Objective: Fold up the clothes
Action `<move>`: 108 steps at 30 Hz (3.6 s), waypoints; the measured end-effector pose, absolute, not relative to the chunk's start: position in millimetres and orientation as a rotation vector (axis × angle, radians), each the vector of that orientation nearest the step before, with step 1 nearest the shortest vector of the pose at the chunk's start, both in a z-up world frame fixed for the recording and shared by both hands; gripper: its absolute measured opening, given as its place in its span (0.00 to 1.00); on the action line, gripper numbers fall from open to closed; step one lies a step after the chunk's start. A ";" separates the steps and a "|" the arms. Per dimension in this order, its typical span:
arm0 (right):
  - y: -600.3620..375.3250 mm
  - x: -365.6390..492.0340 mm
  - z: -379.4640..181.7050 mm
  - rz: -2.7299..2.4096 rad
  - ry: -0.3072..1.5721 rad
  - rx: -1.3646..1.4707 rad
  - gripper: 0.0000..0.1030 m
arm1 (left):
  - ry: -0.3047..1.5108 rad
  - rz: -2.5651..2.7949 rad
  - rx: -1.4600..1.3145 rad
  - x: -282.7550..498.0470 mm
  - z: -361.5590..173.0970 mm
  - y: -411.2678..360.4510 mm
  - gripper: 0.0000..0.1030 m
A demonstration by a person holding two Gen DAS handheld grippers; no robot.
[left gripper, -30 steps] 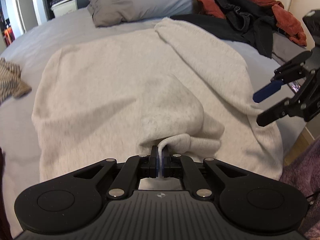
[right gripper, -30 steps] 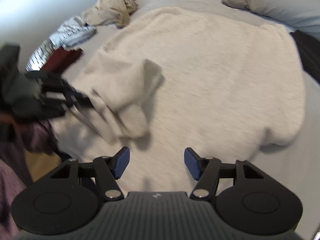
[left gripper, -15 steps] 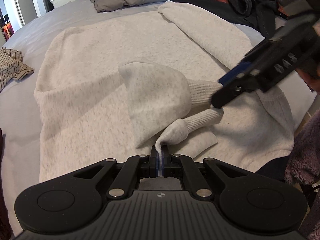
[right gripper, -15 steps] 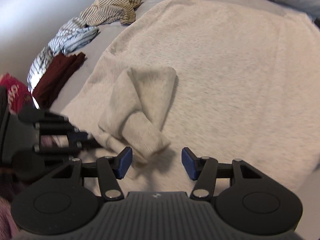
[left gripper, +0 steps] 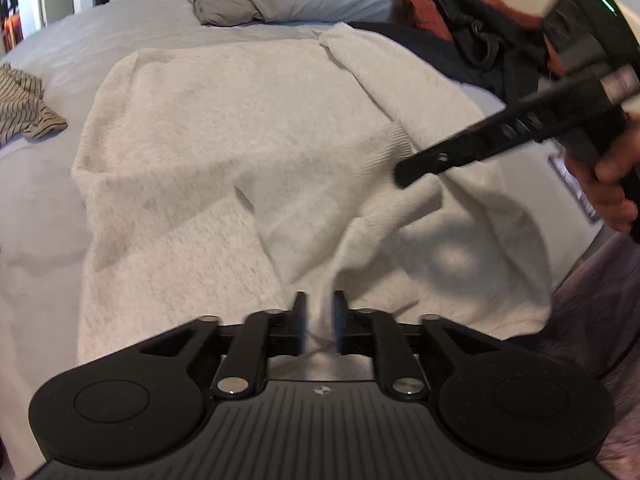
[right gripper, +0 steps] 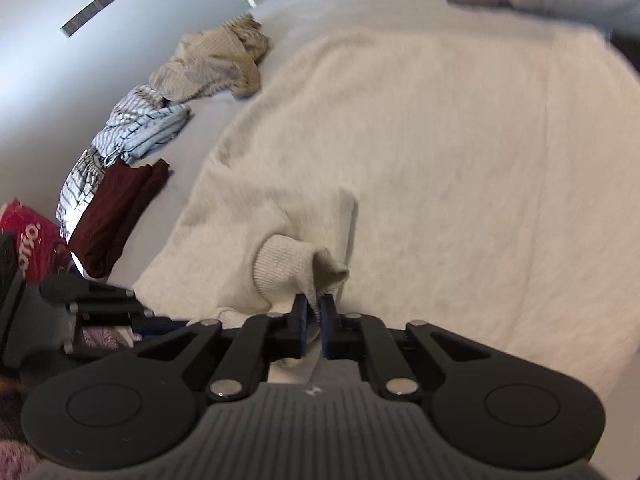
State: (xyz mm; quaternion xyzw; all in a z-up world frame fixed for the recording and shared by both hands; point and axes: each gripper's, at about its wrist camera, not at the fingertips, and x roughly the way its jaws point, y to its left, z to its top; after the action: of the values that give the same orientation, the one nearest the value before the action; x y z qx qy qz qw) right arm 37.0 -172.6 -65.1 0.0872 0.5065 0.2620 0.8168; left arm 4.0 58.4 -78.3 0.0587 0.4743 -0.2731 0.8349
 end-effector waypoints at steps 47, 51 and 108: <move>-173.3 155.1 90.7 0.196 0.854 -0.520 0.04 | 1.102 -0.881 0.482 182.8 -92.3 173.5 0.07; -154.0 189.2 96.9 0.191 0.807 -0.603 0.04 | 1.111 -0.850 0.430 184.6 -91.0 187.1 0.02; -58.2 399.9 -66.3 0.302 0.845 -0.276 0.47 | 1.267 -0.745 0.312 201.2 -110.0 192.3 0.04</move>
State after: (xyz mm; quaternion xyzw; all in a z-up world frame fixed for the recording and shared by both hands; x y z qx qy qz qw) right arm 399.9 -58.2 -66.3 -0.1332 0.4073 0.1454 0.8918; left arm 201.2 192.3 -110.0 0.1418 0.5755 -0.3383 0.7309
